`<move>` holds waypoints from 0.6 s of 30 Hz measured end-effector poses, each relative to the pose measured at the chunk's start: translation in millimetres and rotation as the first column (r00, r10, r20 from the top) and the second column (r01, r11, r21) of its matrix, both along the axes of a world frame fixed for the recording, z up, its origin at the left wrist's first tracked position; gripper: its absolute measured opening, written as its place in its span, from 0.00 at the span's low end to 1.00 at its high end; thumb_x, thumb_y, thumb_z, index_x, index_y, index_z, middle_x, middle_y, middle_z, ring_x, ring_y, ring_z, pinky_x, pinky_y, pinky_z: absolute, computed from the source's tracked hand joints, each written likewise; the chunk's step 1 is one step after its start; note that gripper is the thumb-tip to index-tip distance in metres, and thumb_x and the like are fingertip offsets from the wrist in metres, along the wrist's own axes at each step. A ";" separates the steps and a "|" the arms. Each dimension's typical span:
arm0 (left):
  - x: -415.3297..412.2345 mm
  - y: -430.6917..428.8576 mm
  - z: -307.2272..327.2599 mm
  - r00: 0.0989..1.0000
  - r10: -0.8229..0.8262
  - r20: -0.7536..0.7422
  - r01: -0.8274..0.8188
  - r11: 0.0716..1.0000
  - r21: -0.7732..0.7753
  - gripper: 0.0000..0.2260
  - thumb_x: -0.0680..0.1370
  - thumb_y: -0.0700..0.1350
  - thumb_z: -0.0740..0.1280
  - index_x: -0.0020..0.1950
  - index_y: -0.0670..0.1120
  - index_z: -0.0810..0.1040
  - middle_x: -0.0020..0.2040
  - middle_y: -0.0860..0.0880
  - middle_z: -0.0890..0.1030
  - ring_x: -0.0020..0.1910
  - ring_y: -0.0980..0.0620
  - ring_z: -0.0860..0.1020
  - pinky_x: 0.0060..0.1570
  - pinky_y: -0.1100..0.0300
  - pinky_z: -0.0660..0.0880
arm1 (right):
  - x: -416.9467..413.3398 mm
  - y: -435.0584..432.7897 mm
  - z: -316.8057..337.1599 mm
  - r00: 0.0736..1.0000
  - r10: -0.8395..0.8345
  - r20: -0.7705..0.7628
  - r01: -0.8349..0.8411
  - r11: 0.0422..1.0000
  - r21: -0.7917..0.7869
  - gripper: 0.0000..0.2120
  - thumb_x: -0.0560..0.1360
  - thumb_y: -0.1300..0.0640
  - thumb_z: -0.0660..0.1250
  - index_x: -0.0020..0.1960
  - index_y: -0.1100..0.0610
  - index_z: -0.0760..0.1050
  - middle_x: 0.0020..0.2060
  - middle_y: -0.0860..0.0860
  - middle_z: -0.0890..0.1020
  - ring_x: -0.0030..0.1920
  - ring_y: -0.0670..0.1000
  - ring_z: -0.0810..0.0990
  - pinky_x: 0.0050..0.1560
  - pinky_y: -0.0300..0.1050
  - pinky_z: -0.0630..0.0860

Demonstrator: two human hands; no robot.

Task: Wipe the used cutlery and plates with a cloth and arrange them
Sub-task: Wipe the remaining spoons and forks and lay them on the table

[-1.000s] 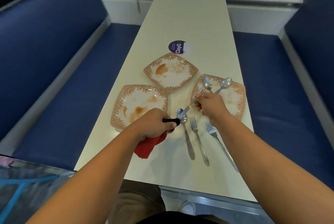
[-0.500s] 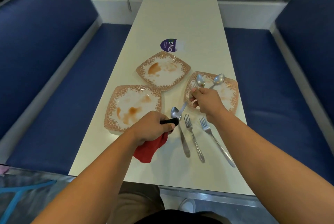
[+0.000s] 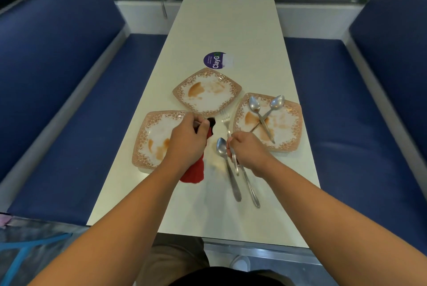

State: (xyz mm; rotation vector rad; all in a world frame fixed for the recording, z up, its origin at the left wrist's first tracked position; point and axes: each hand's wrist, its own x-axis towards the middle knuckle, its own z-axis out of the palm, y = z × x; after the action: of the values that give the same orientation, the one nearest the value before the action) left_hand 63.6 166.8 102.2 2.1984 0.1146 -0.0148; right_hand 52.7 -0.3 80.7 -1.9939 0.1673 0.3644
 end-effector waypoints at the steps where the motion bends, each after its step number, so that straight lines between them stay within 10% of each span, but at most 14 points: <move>1: 1.3 -2.2 0.8 0.997 -0.014 0.081 0.013 1.000 0.015 0.04 0.81 0.50 0.65 0.53 0.52 0.77 0.47 0.57 0.80 0.43 0.57 0.77 0.40 0.63 0.71 | -3.3 4.7 1.5 1.000 0.020 0.009 -0.020 1.000 -0.023 0.16 0.82 0.60 0.56 0.40 0.62 0.77 0.31 0.50 0.79 0.31 0.48 0.75 0.37 0.42 0.72; 18: 8.9 -6.3 -6.1 0.963 -0.101 0.249 0.016 0.946 0.324 0.05 0.79 0.49 0.70 0.52 0.52 0.83 0.48 0.55 0.78 0.49 0.54 0.75 0.46 0.59 0.70 | -21.9 13.8 15.3 0.995 0.052 -0.085 -0.033 0.977 0.211 0.16 0.83 0.57 0.59 0.36 0.58 0.72 0.32 0.54 0.71 0.28 0.52 0.71 0.37 0.48 0.71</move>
State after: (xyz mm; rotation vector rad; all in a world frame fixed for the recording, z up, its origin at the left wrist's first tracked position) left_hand 72.5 160.5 96.1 2.5041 -0.1067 0.2810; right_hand 30.9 13.5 96.0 -1.7759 0.1369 0.4808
